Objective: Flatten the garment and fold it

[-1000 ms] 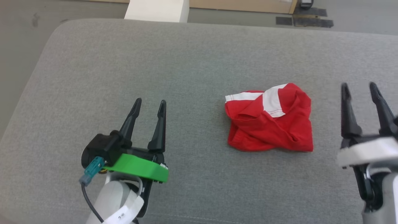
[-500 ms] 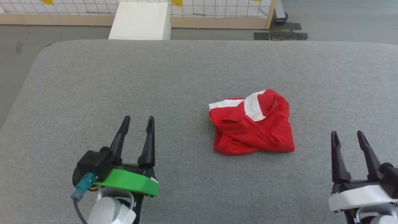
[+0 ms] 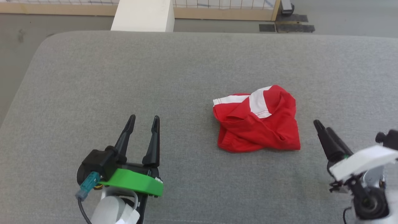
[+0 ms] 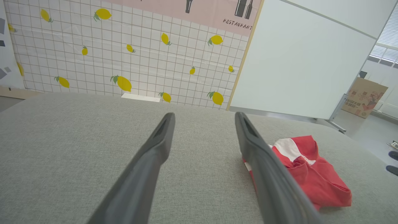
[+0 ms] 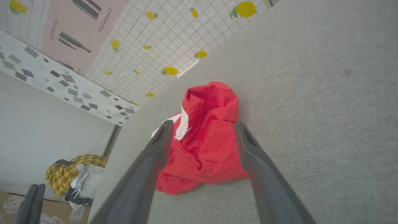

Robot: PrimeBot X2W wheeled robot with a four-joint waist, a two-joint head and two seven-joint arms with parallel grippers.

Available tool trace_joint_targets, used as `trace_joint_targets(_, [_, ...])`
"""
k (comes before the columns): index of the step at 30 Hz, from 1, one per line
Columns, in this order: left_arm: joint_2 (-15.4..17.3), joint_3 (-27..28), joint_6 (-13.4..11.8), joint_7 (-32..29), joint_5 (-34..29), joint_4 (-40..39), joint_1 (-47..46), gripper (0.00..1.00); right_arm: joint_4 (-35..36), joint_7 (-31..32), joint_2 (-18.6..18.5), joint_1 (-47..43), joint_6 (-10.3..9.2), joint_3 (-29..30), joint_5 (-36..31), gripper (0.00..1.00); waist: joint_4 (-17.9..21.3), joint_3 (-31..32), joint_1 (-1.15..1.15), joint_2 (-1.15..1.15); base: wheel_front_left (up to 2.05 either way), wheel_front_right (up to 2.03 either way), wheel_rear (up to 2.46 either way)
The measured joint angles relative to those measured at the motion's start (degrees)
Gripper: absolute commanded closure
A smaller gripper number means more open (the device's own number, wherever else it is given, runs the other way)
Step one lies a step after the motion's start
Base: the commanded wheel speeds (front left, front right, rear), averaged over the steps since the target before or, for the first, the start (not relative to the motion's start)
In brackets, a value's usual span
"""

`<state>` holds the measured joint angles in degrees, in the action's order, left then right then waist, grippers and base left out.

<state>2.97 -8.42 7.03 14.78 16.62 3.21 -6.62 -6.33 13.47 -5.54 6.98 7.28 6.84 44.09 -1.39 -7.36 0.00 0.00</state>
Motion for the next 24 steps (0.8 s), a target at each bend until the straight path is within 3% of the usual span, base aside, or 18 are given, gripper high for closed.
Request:
trace_joint_targets(3, [0.0,-0.3,0.0,0.0,0.0,0.0,-0.6,0.0,-6.0,13.0,0.6,5.1,-0.01,5.2,10.1,0.0,-0.6,-1.1,0.0,0.0,0.0,0.0,0.0])
trace_joint_targets(7, [0.0,-1.4,0.0,0.0,0.0,0.1,-1.6,0.0,-14.9,22.6,0.9,12.0,-0.04,11.4,12.6,0.0,-1.8,-2.2,0.0,0.0,0.0,0.0,0.0])
trace_joint_targets(13, [0.0,-2.3,0.0,0.0,0.2,0.1,-3.2,0.0,-27.3,29.9,1.2,21.4,-0.05,19.0,8.5,0.0,-4.5,-3.9,0.0,0.0,0.0,0.0,0.0])
trace_joint_targets(20, [0.0,-2.0,0.0,0.0,0.5,0.1,-3.3,0.0,-34.0,37.0,1.1,26.6,-0.05,21.7,-0.2,0.02,-6.9,-5.2,0.0,0.0,0.0,0.0,0.0])
trace_joint_targets(21, [0.0,-2.0,0.0,0.0,0.5,0.1,-3.3,0.0,-34.3,37.7,1.2,27.2,-0.05,21.9,-1.0,0.5,-7.0,-5.3,0.0,0.0,0.0,0.0,0.0])
trace_joint_targets(22, [0.0,-1.9,0.0,0.0,0.5,0.1,-3.3,0.0,-34.5,38.5,1.3,27.8,-0.05,22.0,-1.8,0.57,-7.1,-5.5,0.0,0.0,0.0,0.0,0.0])
trace_joint_targets(24, [0.0,-1.8,0.0,0.0,0.5,0.1,-3.3,0.0,-34.3,39.3,1.6,28.5,-0.05,21.8,-3.0,0.88,-7.1,-5.6,0.0,0.0,0.0,0.0,0.0])
